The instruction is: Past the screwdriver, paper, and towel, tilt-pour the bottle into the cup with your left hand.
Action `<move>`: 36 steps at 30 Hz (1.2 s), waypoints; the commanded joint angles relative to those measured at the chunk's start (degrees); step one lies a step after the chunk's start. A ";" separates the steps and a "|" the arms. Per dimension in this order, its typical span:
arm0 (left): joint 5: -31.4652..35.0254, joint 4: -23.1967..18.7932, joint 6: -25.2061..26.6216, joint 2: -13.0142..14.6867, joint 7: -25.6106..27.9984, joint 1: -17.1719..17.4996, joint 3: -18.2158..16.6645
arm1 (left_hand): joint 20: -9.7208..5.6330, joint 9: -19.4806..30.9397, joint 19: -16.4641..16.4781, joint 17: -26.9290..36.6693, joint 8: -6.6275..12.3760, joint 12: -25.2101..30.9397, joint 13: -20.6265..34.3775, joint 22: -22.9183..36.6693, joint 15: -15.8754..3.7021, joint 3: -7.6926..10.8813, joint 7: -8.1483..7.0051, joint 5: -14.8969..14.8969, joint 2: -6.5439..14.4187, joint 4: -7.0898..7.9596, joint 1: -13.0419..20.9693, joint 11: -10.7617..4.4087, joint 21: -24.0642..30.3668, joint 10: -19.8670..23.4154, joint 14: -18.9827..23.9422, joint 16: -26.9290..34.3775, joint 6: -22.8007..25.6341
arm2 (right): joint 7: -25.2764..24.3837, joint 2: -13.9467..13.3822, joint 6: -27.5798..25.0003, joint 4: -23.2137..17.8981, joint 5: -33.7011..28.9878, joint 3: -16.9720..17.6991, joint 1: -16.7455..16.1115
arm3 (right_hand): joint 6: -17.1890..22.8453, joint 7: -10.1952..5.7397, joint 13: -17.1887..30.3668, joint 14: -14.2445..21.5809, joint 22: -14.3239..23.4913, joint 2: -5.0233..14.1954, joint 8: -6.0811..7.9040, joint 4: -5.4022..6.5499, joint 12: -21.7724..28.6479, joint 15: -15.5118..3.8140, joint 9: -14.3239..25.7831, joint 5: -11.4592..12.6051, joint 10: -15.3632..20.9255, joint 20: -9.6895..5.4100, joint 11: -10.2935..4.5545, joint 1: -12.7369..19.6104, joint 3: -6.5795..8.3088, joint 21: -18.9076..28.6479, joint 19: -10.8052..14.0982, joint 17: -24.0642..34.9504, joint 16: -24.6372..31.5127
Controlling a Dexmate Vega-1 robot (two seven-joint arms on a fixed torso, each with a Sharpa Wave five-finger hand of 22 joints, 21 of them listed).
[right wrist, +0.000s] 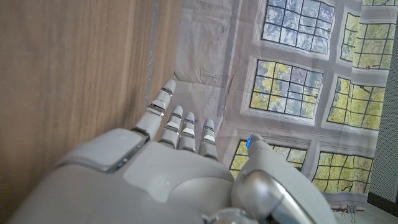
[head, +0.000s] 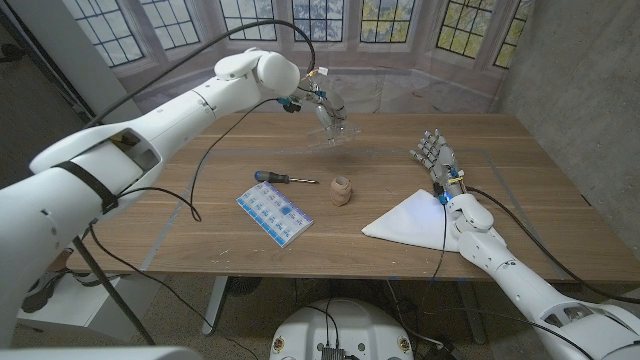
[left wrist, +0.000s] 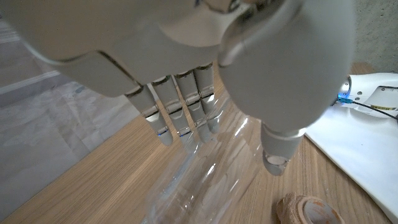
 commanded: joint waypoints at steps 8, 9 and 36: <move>2.57 2.39 -1.10 -0.84 -4.96 -3.17 1.97 | -0.57 0.34 0.10 0.58 4.10 0.75 3.20 0.07 -3.61 0.94 0.37 0.50 6.27 0.15 2.74 -2.74 0.28 3.95 4.24 0.34 11.82 | 0.91 1.67 2.00 2.18 0.79 0.27 0.05 | 0.26 0.35 0.13 0.60 0.13 -0.02 0.01 0.07 0.13 0.03 0.05 -0.03 0.30 0.12 -0.44 -0.44 0.38 -0.02 0.53 0.19 0.32; 2.63 2.87 -1.52 -0.99 -5.56 -3.58 2.25 | -0.53 0.38 0.11 0.60 4.14 0.75 3.24 0.07 -3.68 0.95 0.38 0.51 6.32 0.19 2.71 -2.67 0.29 3.94 4.22 0.33 11.84 | 0.95 1.82 2.16 2.31 0.84 0.28 0.01 | 0.25 0.31 0.13 0.62 0.13 -0.02 0.01 0.07 0.13 0.04 0.05 -0.03 0.29 0.15 -0.44 -0.45 0.39 -0.02 0.52 0.19 0.33; 7.17 8.99 -6.77 -4.51 -13.03 -8.97 7.45 | -0.59 0.70 0.01 1.18 4.85 1.08 4.55 0.04 -3.69 1.33 0.72 0.95 7.00 0.34 2.69 -2.66 0.41 4.36 4.65 0.26 12.29 | -0.32 0.62 2.62 -0.54 0.19 0.66 -1.62 | 0.32 0.28 0.13 0.75 0.12 -0.11 0.03 -0.12 0.21 -0.10 0.05 -0.04 0.54 0.03 -0.49 -0.51 0.62 0.00 0.66 0.14 0.34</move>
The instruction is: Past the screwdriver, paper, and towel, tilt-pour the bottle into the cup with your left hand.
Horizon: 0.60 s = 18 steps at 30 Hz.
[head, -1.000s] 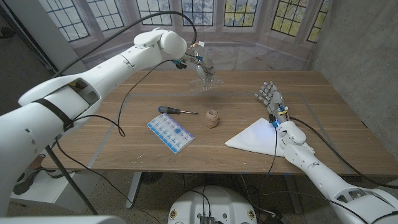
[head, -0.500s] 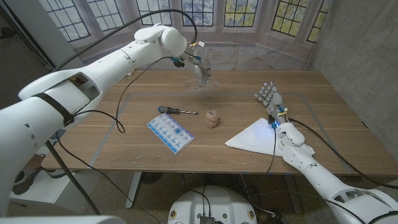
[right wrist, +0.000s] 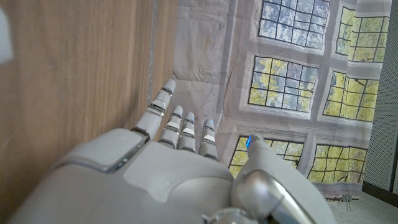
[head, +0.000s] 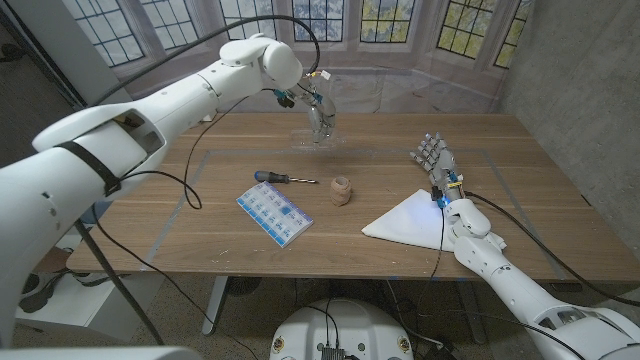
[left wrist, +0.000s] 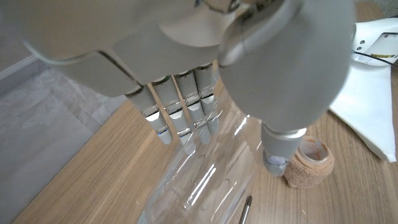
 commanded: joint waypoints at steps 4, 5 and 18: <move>2.96 5.75 -4.39 -3.29 -3.46 -4.29 3.75 | -0.31 0.13 0.30 0.23 4.96 0.30 4.77 0.18 -3.64 1.30 0.20 0.37 7.13 0.51 2.51 -3.12 0.43 4.09 4.01 0.48 11.71 | -0.67 -0.69 -0.06 -1.24 -0.39 0.18 -0.43 | 0.34 0.26 0.13 0.54 0.12 -0.21 0.04 0.10 0.23 0.12 0.05 -0.05 0.31 0.07 -0.12 -0.44 0.42 -0.01 0.65 0.13 0.33; 3.10 6.11 -4.67 -3.49 -3.56 -4.49 3.95 | -0.32 0.15 0.32 0.23 4.97 0.29 4.79 0.17 -3.66 1.30 0.17 0.37 7.12 0.51 2.50 -3.03 0.43 4.05 3.99 0.46 11.70 | -0.68 -0.69 -0.09 -1.24 -0.40 0.17 -0.37 | 0.36 0.27 0.13 0.51 0.12 -0.20 0.05 0.09 0.22 0.12 0.05 -0.05 0.29 0.05 -0.20 -0.45 0.44 -0.02 0.63 0.13 0.32; 4.67 10.83 -8.37 -5.90 -4.02 -6.62 6.49 | -0.32 0.17 0.39 0.70 5.27 0.34 5.43 0.17 -3.58 1.45 0.07 0.50 7.31 0.33 2.67 -3.14 0.54 4.07 4.16 0.61 11.96 | -1.09 -1.18 -0.99 -1.63 -0.69 0.12 0.34 | 0.34 0.26 0.13 0.54 0.12 -0.19 0.04 0.03 0.20 0.08 0.05 -0.05 0.26 -0.01 -0.15 -0.48 0.56 -0.03 0.64 0.12 0.32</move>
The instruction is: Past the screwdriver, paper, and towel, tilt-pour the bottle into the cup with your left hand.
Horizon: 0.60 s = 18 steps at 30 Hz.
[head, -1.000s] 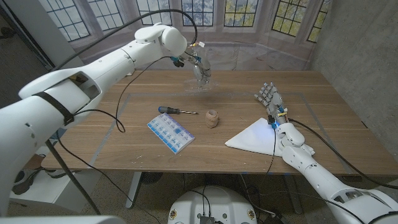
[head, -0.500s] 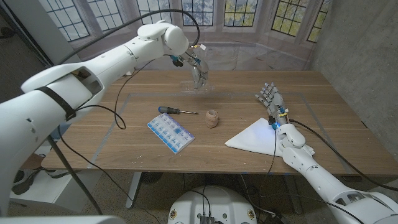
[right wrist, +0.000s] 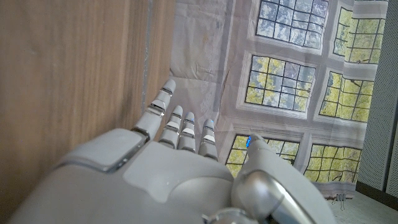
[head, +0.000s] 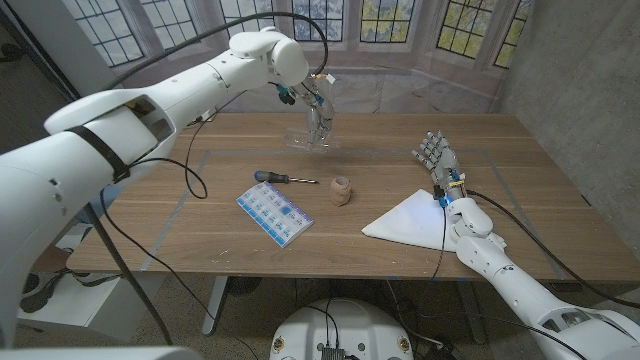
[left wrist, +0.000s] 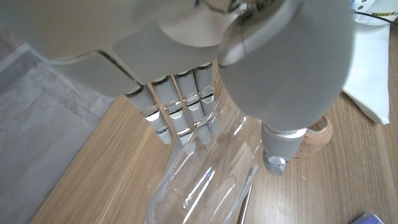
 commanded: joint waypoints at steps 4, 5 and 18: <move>1.88 7.36 -4.75 -4.02 -1.65 -3.76 4.03 | -0.35 0.15 0.38 0.36 5.27 0.36 5.59 0.16 -3.62 1.49 0.29 0.29 7.41 0.33 2.69 -3.21 0.21 3.93 4.16 0.29 11.84 | -0.44 -0.41 -0.97 -0.09 -0.44 -0.07 1.02 | 0.32 0.27 0.13 0.53 0.12 -0.19 0.03 0.01 0.18 0.07 0.05 -0.05 0.21 -0.02 -0.24 -0.49 0.60 -0.02 0.66 0.12 0.31; 2.05 7.86 -5.10 -4.33 -1.77 -4.04 4.34 | -0.31 0.14 0.34 0.42 5.29 0.35 5.63 0.16 -3.53 1.47 0.30 0.29 7.46 0.39 2.62 -3.18 0.20 3.89 4.19 0.33 11.89 | -0.41 -0.39 -0.95 0.02 -0.46 -0.09 1.11 | 0.32 0.24 0.13 0.52 0.12 -0.19 0.03 0.00 0.19 0.09 0.05 -0.05 0.25 -0.02 -0.22 -0.50 0.60 -0.03 0.65 0.12 0.30; 3.84 13.04 -9.05 -7.49 -2.44 -6.83 7.83 | -0.39 -0.02 0.37 0.65 5.65 0.46 6.24 0.16 -3.63 1.78 0.26 0.46 7.72 0.33 2.65 -3.07 0.29 4.24 4.52 0.32 12.53 | 0.08 0.29 -0.25 1.60 -0.30 -0.10 1.79 | 0.35 0.27 0.13 0.53 0.12 -0.23 0.04 -0.05 0.19 0.03 0.05 -0.07 0.27 -0.02 -0.23 -0.57 0.70 -0.03 0.69 0.12 0.30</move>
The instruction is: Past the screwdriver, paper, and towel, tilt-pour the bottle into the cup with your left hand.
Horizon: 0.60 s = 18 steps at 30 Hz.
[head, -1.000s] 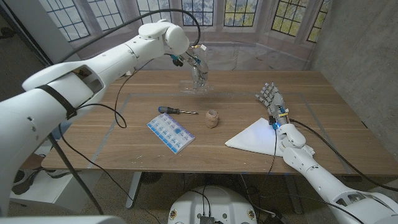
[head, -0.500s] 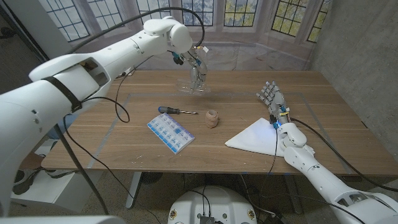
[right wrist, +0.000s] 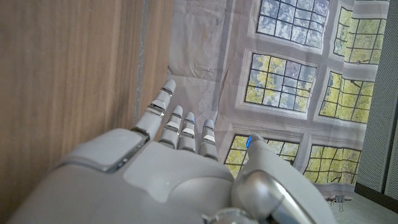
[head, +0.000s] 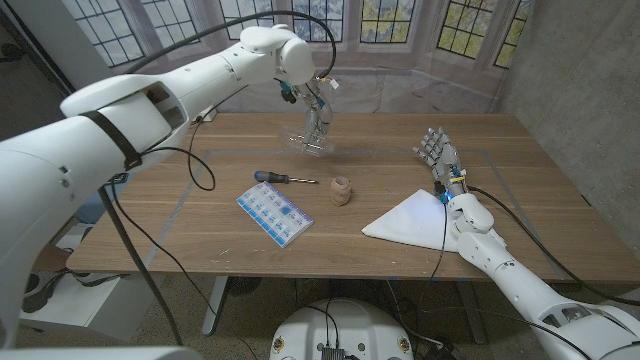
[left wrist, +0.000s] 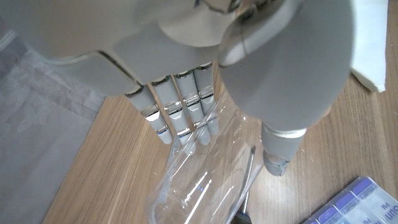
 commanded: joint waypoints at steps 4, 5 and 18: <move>1.85 4.65 -3.40 -2.62 0.00 -2.32 3.20 | -0.38 0.07 0.39 0.18 5.75 0.33 6.41 0.16 -3.77 1.86 -0.11 0.52 7.85 0.29 2.74 -3.47 0.32 3.97 4.21 0.14 12.37 | 0.49 0.51 0.46 1.28 0.02 -0.11 0.74 | 0.35 0.26 0.13 0.55 0.12 -0.01 0.04 0.00 0.14 0.04 0.05 -0.07 0.18 0.01 -0.20 -0.38 0.34 -0.03 0.69 0.12 0.30; 2.02 4.80 -3.55 -2.70 0.00 -2.41 3.40 | -0.35 0.06 0.36 0.18 5.76 0.29 6.46 0.16 -3.80 1.89 -0.06 0.54 7.87 0.30 2.71 -3.31 0.31 3.87 4.26 0.13 12.37 | 0.54 0.51 0.43 1.33 0.01 -0.14 0.79 | 0.34 0.26 0.13 0.55 0.12 -0.01 0.03 0.00 0.16 0.07 0.05 -0.07 0.22 0.02 -0.24 -0.38 0.35 -0.03 0.70 0.12 0.30; 3.24 8.16 -5.37 -4.47 0.03 -2.85 5.76 | -0.40 -0.08 0.34 0.42 5.92 0.24 6.94 0.16 -3.80 2.12 -0.18 0.73 8.06 0.34 2.59 -3.39 0.37 3.97 4.26 0.03 12.47 | 1.12 0.78 0.29 2.24 0.15 -0.27 1.55 | 0.36 0.28 0.13 0.58 0.12 -0.04 0.04 -0.05 0.18 0.01 0.05 -0.08 0.29 0.03 -0.21 -0.45 0.45 -0.04 0.70 0.12 0.31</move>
